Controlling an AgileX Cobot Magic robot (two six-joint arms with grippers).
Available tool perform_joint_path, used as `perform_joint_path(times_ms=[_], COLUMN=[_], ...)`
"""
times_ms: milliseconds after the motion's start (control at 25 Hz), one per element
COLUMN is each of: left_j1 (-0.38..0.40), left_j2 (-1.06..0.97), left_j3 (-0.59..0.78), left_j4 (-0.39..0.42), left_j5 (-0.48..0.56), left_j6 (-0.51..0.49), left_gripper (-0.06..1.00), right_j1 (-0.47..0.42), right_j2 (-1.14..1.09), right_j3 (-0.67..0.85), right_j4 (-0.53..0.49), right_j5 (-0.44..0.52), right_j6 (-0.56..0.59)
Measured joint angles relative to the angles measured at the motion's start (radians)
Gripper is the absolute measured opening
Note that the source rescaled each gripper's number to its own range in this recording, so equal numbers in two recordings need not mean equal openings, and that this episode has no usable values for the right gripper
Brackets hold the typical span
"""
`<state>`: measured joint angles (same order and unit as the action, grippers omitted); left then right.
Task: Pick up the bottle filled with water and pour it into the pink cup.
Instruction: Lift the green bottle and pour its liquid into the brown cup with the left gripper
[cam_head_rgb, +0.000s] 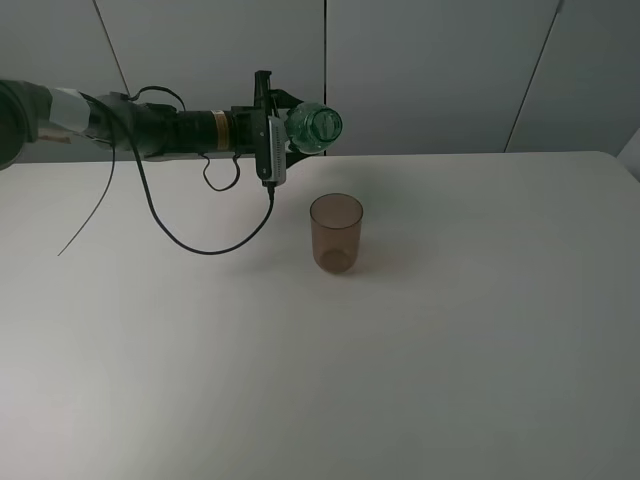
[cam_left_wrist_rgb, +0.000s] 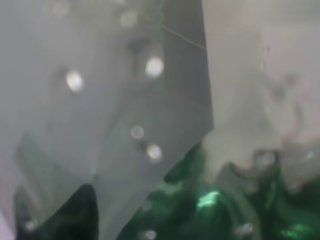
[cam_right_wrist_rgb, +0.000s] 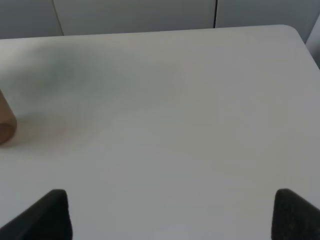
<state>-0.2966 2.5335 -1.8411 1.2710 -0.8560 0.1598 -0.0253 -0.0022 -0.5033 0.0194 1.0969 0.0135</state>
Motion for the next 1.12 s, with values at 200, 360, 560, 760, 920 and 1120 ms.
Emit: perform_joint_path(times_ms=[200, 360, 560, 760, 920, 1120], left_j1=[-0.014, -0.019, -0.019, -0.019, -0.019, -0.019], left_j2=[0.001, 0.001, 0.001, 0.001, 0.001, 0.001], left_j3=[-0.027, -0.027, -0.027, -0.027, -0.027, -0.027], left_j4=[0.037, 0.074, 0.097, 0.099, 0.1, 0.101], left_j5=[0.002, 0.009, 0.02, 0.027, 0.028, 0.028], left_j6=[0.036, 0.078, 0.127, 0.169, 0.221, 0.263], left_gripper=[0.0, 0.0, 0.0, 0.0, 0.0, 0.0], right_j1=[0.0, 0.0, 0.0, 0.0, 0.0, 0.0], right_j2=[0.0, 0.0, 0.0, 0.0, 0.0, 0.0], right_j3=[0.0, 0.0, 0.0, 0.0, 0.0, 0.0], right_j4=[0.0, 0.0, 0.0, 0.0, 0.0, 0.0], right_j5=[0.0, 0.0, 0.0, 0.0, 0.0, 0.0], right_j6=[0.0, 0.0, 0.0, 0.0, 0.0, 0.0])
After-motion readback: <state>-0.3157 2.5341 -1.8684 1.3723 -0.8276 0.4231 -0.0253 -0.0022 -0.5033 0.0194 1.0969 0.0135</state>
